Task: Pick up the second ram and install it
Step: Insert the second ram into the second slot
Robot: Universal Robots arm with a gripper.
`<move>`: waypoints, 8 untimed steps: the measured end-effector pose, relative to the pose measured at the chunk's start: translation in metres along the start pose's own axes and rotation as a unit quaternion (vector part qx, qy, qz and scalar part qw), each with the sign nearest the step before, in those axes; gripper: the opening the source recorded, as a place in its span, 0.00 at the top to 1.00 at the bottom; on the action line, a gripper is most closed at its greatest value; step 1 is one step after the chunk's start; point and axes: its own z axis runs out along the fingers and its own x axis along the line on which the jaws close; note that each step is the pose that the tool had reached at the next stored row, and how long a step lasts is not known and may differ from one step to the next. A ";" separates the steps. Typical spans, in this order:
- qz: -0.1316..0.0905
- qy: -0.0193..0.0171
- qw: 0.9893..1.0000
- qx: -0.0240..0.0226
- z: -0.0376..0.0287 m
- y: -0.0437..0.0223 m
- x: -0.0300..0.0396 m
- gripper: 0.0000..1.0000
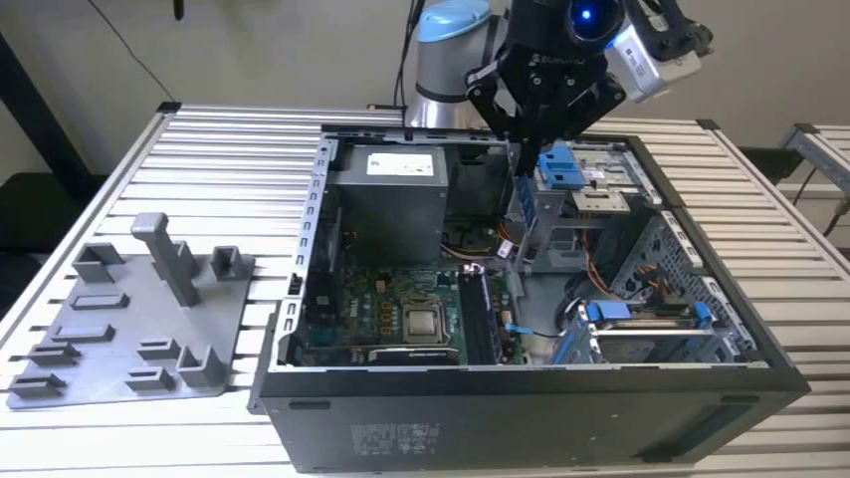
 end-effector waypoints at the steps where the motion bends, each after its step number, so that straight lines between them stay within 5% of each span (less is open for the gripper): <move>1: 0.000 0.000 1.000 0.000 0.0015 -0.0001 0.0000 0.87; 8: 0.000 0.001 1.000 0.001 0.0134 -0.0008 0.0003 0.87</move>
